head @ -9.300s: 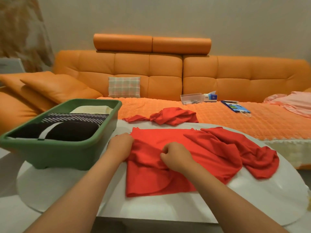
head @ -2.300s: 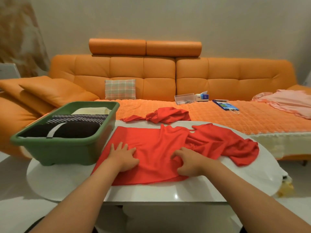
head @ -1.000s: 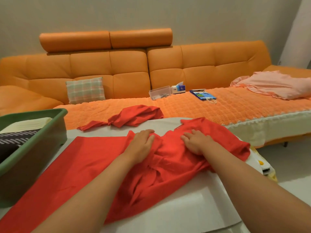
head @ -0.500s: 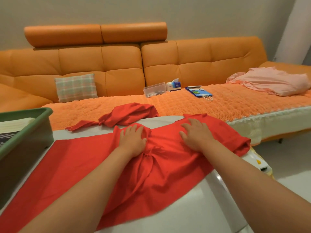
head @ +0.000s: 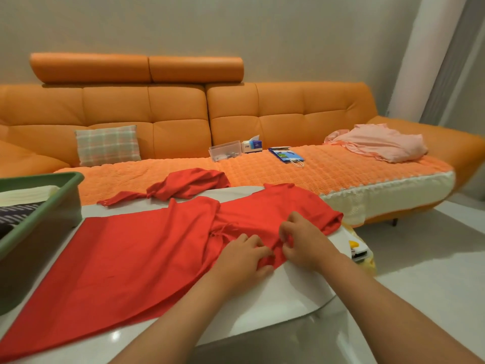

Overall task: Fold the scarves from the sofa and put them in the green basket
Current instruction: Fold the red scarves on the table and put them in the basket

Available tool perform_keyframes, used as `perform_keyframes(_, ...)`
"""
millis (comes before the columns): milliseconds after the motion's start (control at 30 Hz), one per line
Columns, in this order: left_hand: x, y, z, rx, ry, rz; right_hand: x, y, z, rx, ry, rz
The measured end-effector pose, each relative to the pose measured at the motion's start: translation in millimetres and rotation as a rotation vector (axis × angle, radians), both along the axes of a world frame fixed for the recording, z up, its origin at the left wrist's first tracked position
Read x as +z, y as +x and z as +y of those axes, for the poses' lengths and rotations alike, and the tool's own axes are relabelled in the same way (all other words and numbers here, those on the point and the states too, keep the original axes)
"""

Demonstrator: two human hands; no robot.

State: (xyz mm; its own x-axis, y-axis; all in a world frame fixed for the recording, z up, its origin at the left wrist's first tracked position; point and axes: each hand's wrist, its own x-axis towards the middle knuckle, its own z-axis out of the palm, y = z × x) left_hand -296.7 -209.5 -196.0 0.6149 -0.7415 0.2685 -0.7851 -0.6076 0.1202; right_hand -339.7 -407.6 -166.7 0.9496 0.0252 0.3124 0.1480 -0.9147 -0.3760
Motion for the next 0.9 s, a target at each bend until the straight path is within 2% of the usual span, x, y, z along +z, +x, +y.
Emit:
perform_keyframes(133,-0.8,-15.3,2.3,-0.031,0.087,0.164,8.3,-23.2,6.0,0.018,-0.128,0.187)
perform_keyframes(200,0.5,-22.6,4.8,-0.074,0.079,0.237,17.4,-30.9,7.5,-0.020,-0.242,0.223)
perform_keyframes(300,8.3,-33.8,9.6,-0.091,-0.186,0.386,27.1,-38.3,8.3,-0.113,-0.477,0.231)
perform_keyframes(367,7.8,-33.5,12.8,-0.053,-0.349,0.260,30.1,-40.7,12.0,-0.124,-0.556,0.224)
perform_keyframes(400,6.5,-31.8,14.9,-0.026,-0.345,0.195,30.0,-40.0,15.3,-0.111,-0.559,0.189)
perform_keyframes(433,3.8,-29.5,17.6,-0.007,-0.307,0.164,29.2,-39.1,20.0,-0.089,-0.524,0.153)
perform_keyframes(500,3.5,-28.2,25.4,0.006,-0.251,0.229,24.3,-34.5,30.7,-0.016,-0.385,0.152)
perform_keyframes(567,1.6,-22.3,36.6,0.037,-0.303,0.160,18.8,-27.6,44.8,0.054,-0.286,0.224)
perform_keyframes(667,4.4,-6.8,59.9,0.217,-0.285,-0.035,19.9,-13.5,65.3,-0.022,-0.431,0.245)
perform_keyframes(800,10.1,1.5,79.5,0.342,-0.102,0.013,24.4,1.0,85.2,-0.140,-0.622,0.186)
perform_keyframes(900,11.0,5.0,83.0,0.355,-0.224,0.000,20.4,13.7,96.7,-0.071,-0.494,0.152)
